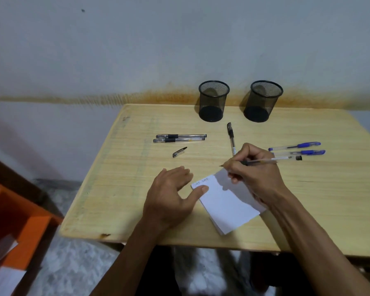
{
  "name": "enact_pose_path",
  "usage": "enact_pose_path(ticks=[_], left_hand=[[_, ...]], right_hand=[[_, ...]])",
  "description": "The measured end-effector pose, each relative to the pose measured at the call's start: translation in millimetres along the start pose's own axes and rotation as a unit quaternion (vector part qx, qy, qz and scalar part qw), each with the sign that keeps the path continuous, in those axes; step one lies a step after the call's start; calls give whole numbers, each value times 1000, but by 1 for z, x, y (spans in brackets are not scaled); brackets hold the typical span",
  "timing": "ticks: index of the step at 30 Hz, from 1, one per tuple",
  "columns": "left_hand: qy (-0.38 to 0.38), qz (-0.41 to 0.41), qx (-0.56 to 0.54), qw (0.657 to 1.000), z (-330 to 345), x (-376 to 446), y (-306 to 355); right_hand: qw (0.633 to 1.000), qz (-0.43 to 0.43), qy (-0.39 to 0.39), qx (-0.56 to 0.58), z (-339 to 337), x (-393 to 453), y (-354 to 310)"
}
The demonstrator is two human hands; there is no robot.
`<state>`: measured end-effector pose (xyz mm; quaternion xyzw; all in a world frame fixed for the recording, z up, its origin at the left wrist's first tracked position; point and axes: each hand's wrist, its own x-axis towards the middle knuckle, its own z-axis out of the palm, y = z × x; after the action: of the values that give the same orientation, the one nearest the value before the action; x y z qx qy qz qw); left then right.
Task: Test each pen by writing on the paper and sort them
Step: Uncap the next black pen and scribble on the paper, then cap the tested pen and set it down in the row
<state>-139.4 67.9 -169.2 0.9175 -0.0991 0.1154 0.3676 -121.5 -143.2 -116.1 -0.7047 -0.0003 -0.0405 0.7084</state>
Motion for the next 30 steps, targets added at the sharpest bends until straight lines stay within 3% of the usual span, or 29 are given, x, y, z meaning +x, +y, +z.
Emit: enact_pose_path(ticks=[2, 4, 10, 16, 21, 24, 30], left_hand=[[83, -21, -45, 995, -6, 8, 7], [126, -52, 13, 991, -10, 22, 13], [73, -134, 178, 972, -4, 62, 12], [81, -91, 218, 968, 1, 65, 12], [134, -56, 80, 986, -5, 50, 36], [104, -57, -40, 992, -12, 33, 69], [25, -12, -153, 988, -10, 11, 102]], right_hand=[[1000, -17, 5, -4, -7, -6, -9], [1000, -21, 18, 1, -11, -10, -15], [999, 4, 34, -13, -21, -27, -22], [998, 40, 39, -18, -40, -42, -19], [995, 14, 97, 32, -52, -53, -25], [995, -2, 89, 41, -60, -55, -35], [996, -71, 51, 1, -62, -62, -57]])
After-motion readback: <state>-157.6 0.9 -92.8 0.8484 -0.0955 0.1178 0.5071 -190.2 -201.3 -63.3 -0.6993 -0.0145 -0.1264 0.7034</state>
